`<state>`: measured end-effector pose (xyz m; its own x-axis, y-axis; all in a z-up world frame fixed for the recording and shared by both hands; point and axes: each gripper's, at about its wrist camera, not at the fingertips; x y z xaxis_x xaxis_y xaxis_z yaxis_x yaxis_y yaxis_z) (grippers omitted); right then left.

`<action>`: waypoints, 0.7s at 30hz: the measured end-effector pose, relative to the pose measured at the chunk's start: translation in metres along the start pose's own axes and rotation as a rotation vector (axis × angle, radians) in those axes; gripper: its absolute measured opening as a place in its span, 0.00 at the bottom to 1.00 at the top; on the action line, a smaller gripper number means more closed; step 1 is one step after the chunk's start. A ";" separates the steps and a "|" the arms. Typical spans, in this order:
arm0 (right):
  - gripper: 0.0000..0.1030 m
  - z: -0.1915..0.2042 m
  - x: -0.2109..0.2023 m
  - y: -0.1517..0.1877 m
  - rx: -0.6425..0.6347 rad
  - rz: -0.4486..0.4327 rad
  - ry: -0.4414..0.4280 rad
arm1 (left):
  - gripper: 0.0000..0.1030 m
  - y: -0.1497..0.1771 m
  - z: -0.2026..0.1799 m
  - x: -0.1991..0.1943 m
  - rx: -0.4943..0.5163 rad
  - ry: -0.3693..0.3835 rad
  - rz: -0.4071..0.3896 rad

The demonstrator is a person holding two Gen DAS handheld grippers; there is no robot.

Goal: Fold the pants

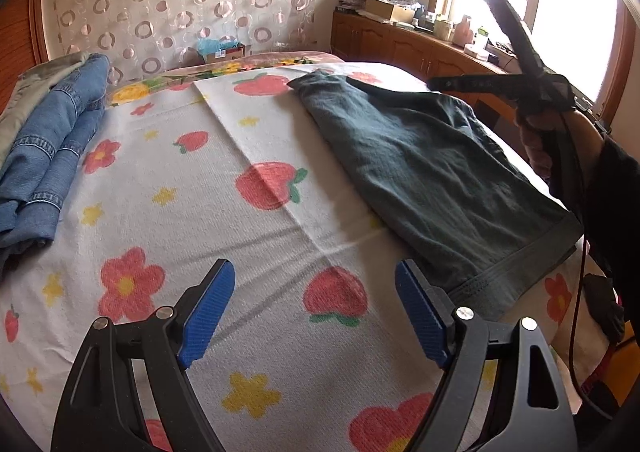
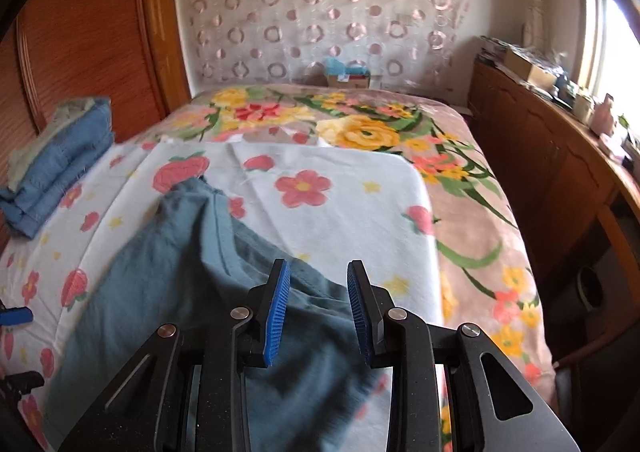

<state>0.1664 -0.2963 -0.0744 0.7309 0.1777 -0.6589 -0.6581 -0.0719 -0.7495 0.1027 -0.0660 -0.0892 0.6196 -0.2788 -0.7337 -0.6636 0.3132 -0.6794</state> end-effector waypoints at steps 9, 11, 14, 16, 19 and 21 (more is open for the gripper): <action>0.30 0.002 -0.007 0.022 -0.076 0.063 -0.008 | 0.81 -0.022 -0.007 -0.005 0.045 0.000 -0.032; 0.30 -0.004 -0.010 0.021 -0.074 0.061 -0.011 | 0.81 -0.031 -0.008 -0.003 0.048 0.001 -0.039; 0.30 -0.008 -0.012 0.018 -0.071 0.053 -0.019 | 0.81 -0.045 -0.013 0.004 0.057 0.020 -0.040; 0.30 -0.007 -0.011 0.018 -0.083 0.048 -0.033 | 0.81 -0.049 -0.018 0.009 0.065 0.032 -0.036; 0.30 0.000 -0.010 0.022 -0.091 0.049 -0.054 | 0.81 -0.050 -0.024 0.017 0.077 0.035 -0.021; 0.30 0.002 -0.013 0.026 -0.107 0.043 -0.073 | 0.81 -0.048 -0.025 0.024 0.080 0.034 -0.004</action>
<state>0.1396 -0.2981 -0.0852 0.6847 0.2424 -0.6874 -0.6630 -0.1847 -0.7255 0.1387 -0.1105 -0.0745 0.6070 -0.3105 -0.7315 -0.6246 0.3828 -0.6807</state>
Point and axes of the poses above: each gripper's, at about its wrist camera, not at the fingertips, and x roughly the way its jaws point, z to its left, y to its underside, and after that the axes turned 7 degrees about x, right-handed
